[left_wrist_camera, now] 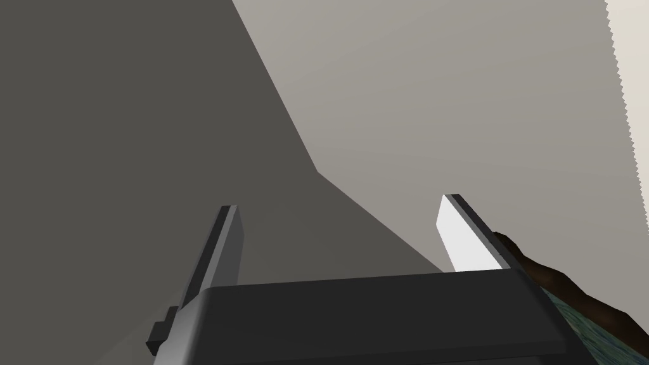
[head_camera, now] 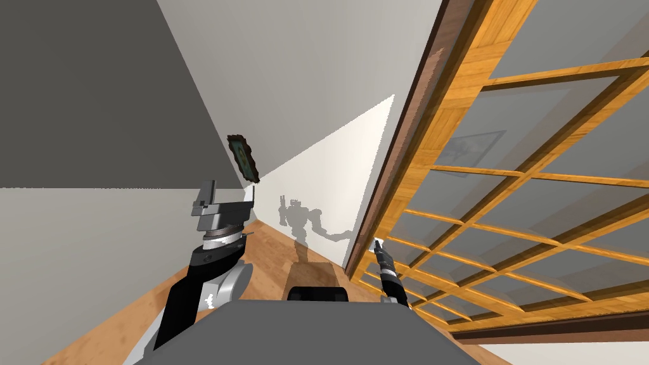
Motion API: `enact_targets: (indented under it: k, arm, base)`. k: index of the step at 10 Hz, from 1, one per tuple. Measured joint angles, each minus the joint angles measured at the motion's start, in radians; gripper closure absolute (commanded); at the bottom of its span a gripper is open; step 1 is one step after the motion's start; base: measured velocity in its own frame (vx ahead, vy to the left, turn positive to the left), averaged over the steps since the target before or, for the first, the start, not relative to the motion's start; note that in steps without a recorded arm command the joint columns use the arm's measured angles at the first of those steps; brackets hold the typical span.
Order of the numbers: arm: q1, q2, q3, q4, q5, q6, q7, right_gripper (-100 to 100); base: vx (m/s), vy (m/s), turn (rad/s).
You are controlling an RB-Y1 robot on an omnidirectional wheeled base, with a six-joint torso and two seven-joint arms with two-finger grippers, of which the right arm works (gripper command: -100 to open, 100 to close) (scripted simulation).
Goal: Pull the door open
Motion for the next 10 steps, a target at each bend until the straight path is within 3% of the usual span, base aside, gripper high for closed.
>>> enact_targets:
  k: [6,7,10]
  arm:
    - [-0.013,-0.012,0.022,0.021,-0.027,-0.011,-0.136,100]
    - [-0.001,-0.011,0.027,-0.004,-0.032,0.001,-0.160,100]
    - [-0.018,-0.023,0.038,0.032,-0.047,-0.019,-0.237,100]
  base:
    - [-0.024,-0.003,0.010]
    - [-0.029,-0.004,0.021]
    - [-0.023,-0.001,0.009]
